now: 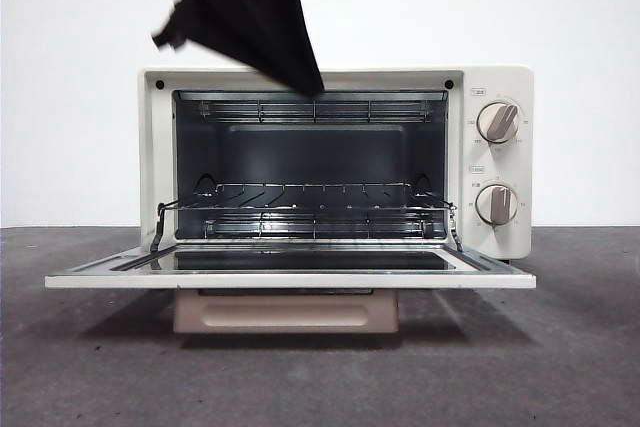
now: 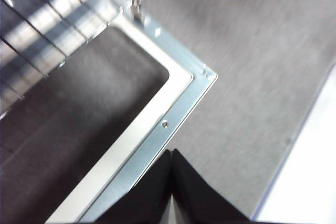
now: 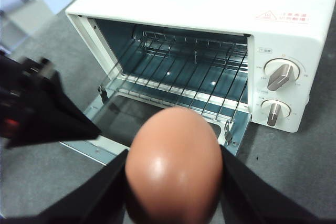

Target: Eggoven

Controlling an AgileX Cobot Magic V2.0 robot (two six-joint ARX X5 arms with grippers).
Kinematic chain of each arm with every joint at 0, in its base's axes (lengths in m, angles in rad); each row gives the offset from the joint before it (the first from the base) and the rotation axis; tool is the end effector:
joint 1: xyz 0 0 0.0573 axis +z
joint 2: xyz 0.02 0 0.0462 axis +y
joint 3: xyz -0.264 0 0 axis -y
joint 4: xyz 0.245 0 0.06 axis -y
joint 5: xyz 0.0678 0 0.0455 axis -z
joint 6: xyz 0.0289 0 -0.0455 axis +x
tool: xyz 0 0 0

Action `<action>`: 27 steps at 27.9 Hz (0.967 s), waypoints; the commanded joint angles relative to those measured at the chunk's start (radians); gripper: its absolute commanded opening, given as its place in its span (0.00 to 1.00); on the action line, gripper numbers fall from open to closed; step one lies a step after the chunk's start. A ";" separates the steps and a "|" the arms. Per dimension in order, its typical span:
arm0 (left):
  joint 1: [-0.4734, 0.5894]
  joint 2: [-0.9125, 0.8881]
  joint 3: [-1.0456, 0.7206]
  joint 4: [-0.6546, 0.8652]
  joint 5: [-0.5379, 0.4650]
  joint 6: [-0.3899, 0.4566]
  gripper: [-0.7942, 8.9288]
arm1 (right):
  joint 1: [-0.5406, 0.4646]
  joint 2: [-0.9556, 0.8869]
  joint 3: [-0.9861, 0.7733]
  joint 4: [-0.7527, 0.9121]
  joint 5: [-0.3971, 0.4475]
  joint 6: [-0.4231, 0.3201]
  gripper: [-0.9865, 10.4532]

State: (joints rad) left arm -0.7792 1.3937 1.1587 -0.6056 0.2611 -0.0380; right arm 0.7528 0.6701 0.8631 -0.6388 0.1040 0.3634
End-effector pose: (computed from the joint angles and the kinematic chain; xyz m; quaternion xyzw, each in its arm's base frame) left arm 0.2008 -0.2088 0.2934 0.0895 0.4030 -0.4462 0.7941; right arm 0.0963 0.0861 0.3317 0.0767 0.2539 0.2694 0.9258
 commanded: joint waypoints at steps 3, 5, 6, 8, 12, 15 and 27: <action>0.067 -0.134 0.012 0.026 0.000 -0.034 0.09 | 0.011 0.109 0.015 0.072 -0.032 -0.011 0.09; 0.128 -0.206 0.012 0.017 0.000 -0.035 0.09 | 0.010 0.180 0.015 0.140 -0.049 -0.011 0.09; 0.160 -0.236 0.011 0.005 0.000 -0.035 0.09 | 0.010 0.217 0.015 0.171 -0.057 -0.011 0.09; 0.239 -0.291 0.010 -0.034 0.000 -0.029 0.09 | 0.010 0.303 0.015 0.232 -0.064 -0.011 0.09; 0.391 -0.396 -0.064 -0.051 0.099 -0.021 0.09 | 0.007 0.475 0.016 0.378 -0.082 -0.007 0.09; 0.459 -0.443 -0.130 -0.050 0.149 -0.015 0.09 | -0.007 0.553 0.023 0.441 -0.081 -0.004 0.09; 0.587 -0.620 -0.344 -0.032 0.297 -0.029 0.09 | -0.092 0.853 0.140 0.533 -0.081 0.003 0.09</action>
State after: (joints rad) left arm -0.1917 0.7650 0.8097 -0.6487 0.5526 -0.0669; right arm 0.6510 1.5108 0.9874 -0.1219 0.0223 0.3641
